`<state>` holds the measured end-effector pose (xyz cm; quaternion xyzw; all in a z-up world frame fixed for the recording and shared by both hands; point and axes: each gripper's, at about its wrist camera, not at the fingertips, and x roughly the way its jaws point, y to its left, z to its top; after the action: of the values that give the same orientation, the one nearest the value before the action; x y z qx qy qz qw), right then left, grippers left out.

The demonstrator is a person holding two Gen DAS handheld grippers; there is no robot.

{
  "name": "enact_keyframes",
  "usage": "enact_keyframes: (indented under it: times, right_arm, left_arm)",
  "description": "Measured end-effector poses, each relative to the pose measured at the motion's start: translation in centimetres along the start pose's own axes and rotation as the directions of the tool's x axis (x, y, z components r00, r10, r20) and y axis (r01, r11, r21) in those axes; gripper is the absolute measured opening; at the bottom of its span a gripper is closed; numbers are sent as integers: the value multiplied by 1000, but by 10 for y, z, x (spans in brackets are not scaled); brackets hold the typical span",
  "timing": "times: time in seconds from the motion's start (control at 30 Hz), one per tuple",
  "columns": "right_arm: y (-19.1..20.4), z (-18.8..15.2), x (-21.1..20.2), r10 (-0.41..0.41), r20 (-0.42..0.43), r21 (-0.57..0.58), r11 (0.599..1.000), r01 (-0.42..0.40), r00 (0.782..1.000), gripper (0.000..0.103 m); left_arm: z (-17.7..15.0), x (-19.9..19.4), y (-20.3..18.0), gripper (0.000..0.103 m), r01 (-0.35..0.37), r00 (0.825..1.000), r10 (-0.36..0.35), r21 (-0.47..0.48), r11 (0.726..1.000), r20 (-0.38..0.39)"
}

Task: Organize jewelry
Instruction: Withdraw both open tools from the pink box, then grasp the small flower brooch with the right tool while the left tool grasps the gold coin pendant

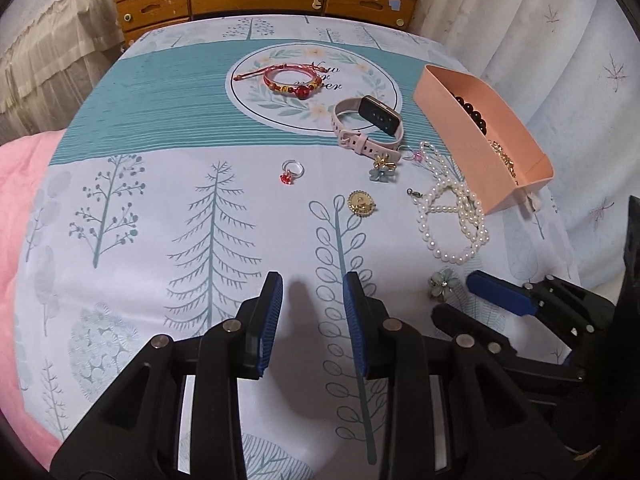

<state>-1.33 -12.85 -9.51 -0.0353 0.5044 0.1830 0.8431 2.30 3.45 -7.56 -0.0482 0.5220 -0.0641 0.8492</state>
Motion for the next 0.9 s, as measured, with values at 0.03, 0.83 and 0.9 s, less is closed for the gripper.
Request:
enact_keyframes:
  times: [0.03,0.83,0.9]
  right_arm:
    - [1,1,4,-8,-4,-5,1000,8,1000,41]
    - [-9,5,7,-40,67,-31,999,42,997,20]
    - [-12,5,7,-33,71,-23,999,35,997,20]
  left_arm:
    - [0,1,1,28,7,1000,-7,-4,1000,-1]
    - [40,41,-24,28,76,997,-76,20,997,-2]
    - [42,43,-28,28,72,997,-72,27,997,-3]
